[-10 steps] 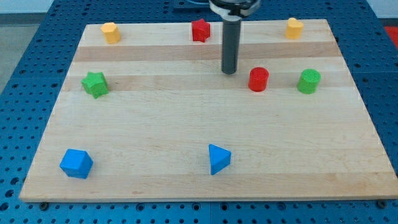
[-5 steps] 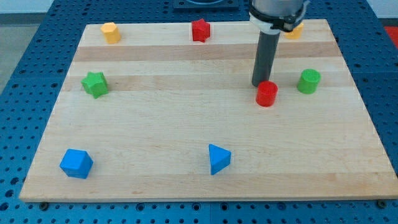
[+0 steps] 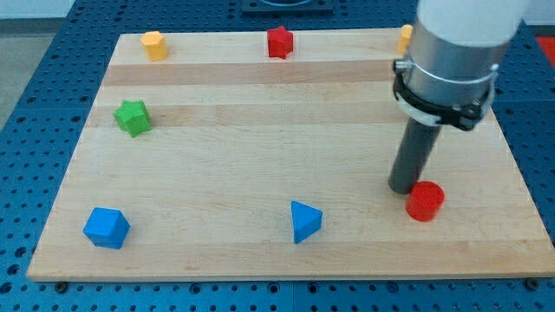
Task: Move the red circle to the bottom right of the board
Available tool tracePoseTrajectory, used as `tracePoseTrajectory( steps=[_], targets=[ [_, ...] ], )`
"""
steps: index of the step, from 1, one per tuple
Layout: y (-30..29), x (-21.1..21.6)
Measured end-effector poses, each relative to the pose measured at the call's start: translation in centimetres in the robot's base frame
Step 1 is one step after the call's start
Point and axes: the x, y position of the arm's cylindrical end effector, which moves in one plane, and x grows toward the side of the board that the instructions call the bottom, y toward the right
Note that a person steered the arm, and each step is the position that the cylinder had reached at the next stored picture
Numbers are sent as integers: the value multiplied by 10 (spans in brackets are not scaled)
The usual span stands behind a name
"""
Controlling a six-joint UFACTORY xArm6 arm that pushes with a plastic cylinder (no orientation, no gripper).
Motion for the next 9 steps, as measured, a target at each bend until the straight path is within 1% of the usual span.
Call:
tracePoseTrajectory(
  steps=[1, 3, 4, 5, 7, 9],
  targets=[
    [0, 10],
    [-21, 33],
    [-14, 31],
    [-2, 21],
    [23, 26],
    [24, 26]
  ],
)
